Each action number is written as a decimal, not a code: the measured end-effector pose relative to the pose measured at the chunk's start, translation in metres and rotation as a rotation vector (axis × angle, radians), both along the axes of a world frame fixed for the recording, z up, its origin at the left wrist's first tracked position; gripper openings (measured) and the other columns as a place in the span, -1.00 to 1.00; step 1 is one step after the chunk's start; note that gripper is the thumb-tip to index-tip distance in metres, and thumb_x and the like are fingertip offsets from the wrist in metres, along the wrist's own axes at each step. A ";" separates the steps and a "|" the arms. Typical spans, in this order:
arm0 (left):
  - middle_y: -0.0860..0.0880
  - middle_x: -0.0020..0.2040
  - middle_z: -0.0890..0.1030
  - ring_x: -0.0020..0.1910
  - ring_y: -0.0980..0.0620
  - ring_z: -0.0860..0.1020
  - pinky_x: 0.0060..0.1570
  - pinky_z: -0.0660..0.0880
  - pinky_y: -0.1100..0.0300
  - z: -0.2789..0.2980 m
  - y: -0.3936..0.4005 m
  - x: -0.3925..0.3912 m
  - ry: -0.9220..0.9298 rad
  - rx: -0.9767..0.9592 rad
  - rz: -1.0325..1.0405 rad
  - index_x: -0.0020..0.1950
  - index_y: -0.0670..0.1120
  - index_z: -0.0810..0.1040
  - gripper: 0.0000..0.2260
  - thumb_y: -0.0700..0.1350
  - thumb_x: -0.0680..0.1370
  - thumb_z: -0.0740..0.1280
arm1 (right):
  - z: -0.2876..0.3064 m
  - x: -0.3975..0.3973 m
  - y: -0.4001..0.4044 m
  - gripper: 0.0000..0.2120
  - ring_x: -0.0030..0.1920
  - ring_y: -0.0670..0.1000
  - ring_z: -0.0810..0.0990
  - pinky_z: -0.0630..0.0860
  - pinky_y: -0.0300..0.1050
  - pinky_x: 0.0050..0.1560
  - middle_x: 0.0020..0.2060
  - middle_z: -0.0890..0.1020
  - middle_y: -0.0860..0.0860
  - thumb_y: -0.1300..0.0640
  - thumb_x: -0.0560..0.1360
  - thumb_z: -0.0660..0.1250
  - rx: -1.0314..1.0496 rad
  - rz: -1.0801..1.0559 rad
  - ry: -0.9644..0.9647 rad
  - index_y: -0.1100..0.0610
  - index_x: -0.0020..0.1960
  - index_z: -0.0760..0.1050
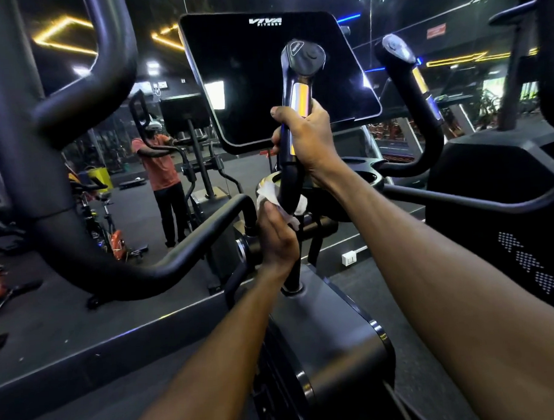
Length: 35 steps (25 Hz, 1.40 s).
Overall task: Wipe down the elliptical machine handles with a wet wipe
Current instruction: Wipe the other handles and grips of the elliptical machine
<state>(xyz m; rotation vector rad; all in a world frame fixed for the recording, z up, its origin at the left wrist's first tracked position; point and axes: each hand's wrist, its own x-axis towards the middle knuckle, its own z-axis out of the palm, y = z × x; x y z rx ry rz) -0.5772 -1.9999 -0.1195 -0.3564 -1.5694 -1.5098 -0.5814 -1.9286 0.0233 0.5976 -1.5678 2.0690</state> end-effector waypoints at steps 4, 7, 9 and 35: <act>0.07 -0.38 0.46 -0.38 0.08 0.41 -0.34 0.35 0.09 0.024 0.014 0.020 -0.157 -0.035 0.104 -0.31 0.03 0.37 -0.68 -0.13 0.65 0.10 | -0.001 -0.002 0.002 -0.82 -0.44 0.00 0.55 0.54 -0.02 -0.37 -0.33 0.54 0.12 0.18 0.51 0.40 0.068 -0.092 -0.002 0.14 -0.03 0.39; -0.02 -0.34 0.50 -0.32 -0.06 0.49 -0.23 0.45 0.01 0.064 0.019 0.032 -0.326 -0.033 -0.010 -0.27 0.00 0.43 -0.62 0.06 0.62 -0.04 | 0.001 -0.003 0.003 -0.76 -0.31 0.06 0.59 0.56 -0.01 -0.30 -0.23 0.58 0.11 0.02 0.48 0.41 0.156 -0.156 -0.054 0.07 0.02 0.40; -0.04 -0.31 0.50 -0.28 -0.08 0.50 -0.17 0.46 -0.02 0.081 0.021 0.036 -0.408 0.026 -0.060 -0.25 -0.01 0.43 -0.57 0.08 0.64 -0.09 | 0.002 0.004 0.005 -0.72 -0.23 0.05 0.60 0.54 -0.01 -0.23 -0.18 0.58 0.06 -0.08 0.49 0.39 0.230 -0.209 -0.092 0.05 0.05 0.40; -0.15 -0.07 0.69 -0.12 -0.03 0.61 0.01 0.59 -0.03 0.012 0.033 0.181 -0.625 0.123 -0.544 -0.07 -0.09 0.64 -0.82 -0.31 0.42 0.34 | -0.105 0.236 0.068 -0.88 -0.19 -0.11 0.57 0.46 -0.29 -0.24 -0.22 0.67 -0.03 0.25 0.40 0.43 0.646 -0.656 -0.479 0.06 -0.13 0.67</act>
